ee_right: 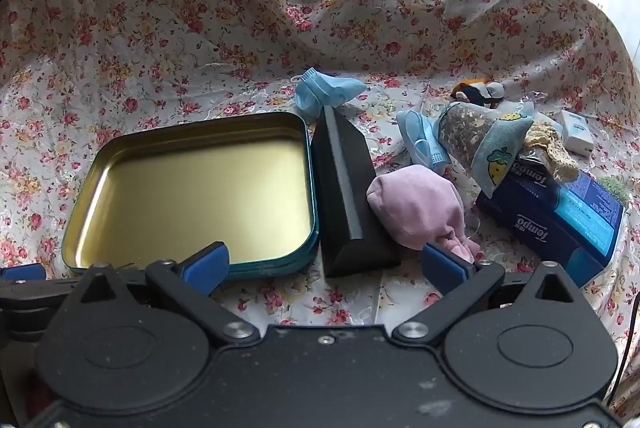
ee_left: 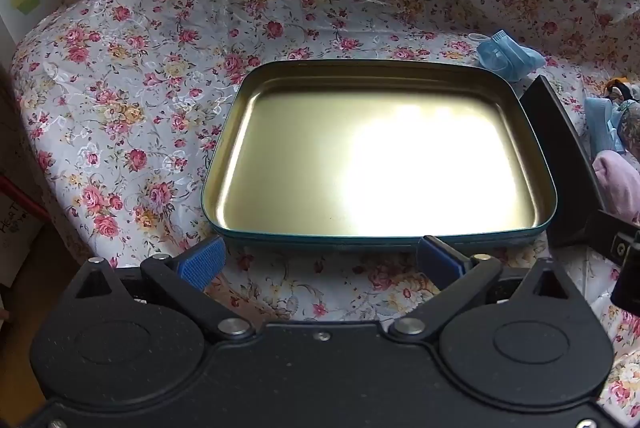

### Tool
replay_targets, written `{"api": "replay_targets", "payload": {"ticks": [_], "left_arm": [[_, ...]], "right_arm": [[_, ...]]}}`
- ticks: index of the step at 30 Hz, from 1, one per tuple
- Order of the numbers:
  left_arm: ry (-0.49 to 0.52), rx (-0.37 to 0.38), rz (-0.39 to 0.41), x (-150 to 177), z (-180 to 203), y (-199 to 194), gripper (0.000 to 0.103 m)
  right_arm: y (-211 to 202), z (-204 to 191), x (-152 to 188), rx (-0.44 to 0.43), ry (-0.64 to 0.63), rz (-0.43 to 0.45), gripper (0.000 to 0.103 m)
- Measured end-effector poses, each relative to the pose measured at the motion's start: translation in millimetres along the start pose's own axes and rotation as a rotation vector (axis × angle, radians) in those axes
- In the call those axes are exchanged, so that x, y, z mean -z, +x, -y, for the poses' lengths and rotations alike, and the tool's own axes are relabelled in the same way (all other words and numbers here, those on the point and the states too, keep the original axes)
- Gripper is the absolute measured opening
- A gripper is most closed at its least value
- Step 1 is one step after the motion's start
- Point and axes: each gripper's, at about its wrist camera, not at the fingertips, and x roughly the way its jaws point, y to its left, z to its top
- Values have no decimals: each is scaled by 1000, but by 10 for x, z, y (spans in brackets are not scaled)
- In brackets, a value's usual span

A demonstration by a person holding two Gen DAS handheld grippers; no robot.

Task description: Organize soft objects

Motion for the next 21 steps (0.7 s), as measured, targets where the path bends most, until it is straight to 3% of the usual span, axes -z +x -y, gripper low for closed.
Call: {"api": "replay_targets", "payload": {"ticks": [21], "left_arm": [[-6,-8,-4,19,5,8,99]], "right_arm": [[24,-9,26,-7,-4,-13,102]]}}
